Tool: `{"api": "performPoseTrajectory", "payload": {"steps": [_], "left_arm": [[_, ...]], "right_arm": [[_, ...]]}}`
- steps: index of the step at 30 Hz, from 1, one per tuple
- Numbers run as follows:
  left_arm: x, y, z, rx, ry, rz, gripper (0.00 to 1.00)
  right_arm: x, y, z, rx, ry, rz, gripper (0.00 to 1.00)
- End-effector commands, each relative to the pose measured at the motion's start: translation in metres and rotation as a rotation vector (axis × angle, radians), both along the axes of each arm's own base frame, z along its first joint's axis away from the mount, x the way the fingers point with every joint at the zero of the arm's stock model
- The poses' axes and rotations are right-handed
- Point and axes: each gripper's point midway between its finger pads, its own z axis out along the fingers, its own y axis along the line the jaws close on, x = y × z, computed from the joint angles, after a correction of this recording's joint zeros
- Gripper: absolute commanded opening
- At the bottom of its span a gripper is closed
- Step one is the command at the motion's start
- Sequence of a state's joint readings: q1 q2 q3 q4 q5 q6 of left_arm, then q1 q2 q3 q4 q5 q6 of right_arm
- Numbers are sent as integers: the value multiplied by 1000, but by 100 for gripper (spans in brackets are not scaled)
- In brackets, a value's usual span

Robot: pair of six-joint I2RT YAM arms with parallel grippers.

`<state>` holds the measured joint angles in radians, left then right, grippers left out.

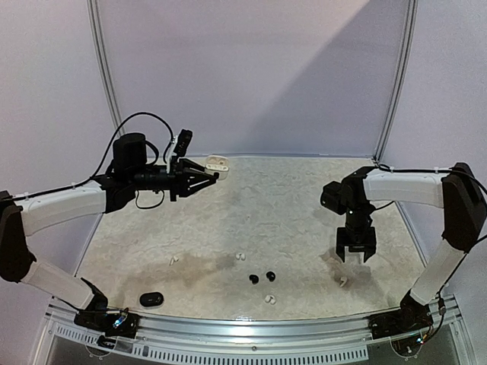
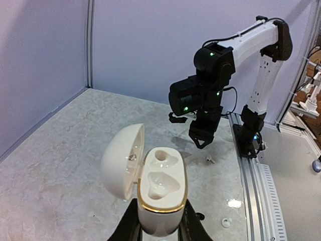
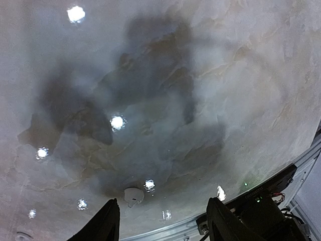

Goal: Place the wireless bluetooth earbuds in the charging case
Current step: Pick up the right earbud from the center of the board.

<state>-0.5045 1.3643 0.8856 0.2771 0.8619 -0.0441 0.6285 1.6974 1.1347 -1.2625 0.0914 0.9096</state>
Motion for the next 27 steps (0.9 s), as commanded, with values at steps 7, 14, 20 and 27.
{"api": "performPoseTrajectory", "payload": {"steps": [7,14,20,27], "left_arm": [[-51,-17,-8,49,-82,-109,0],[-81,-27,-13,44,-115,-184,0],[-90,-28,-12,37,-137,-192,0],[-96,-29,-13,37,-133,-199,0]], "right_arm": [[-1,12,-37,130,-142,-132,49],[1,14,-37,131,-203,-119,45],[-13,22,-44,123,-169,-65,44],[-36,12,-54,76,-124,-65,40]]}}
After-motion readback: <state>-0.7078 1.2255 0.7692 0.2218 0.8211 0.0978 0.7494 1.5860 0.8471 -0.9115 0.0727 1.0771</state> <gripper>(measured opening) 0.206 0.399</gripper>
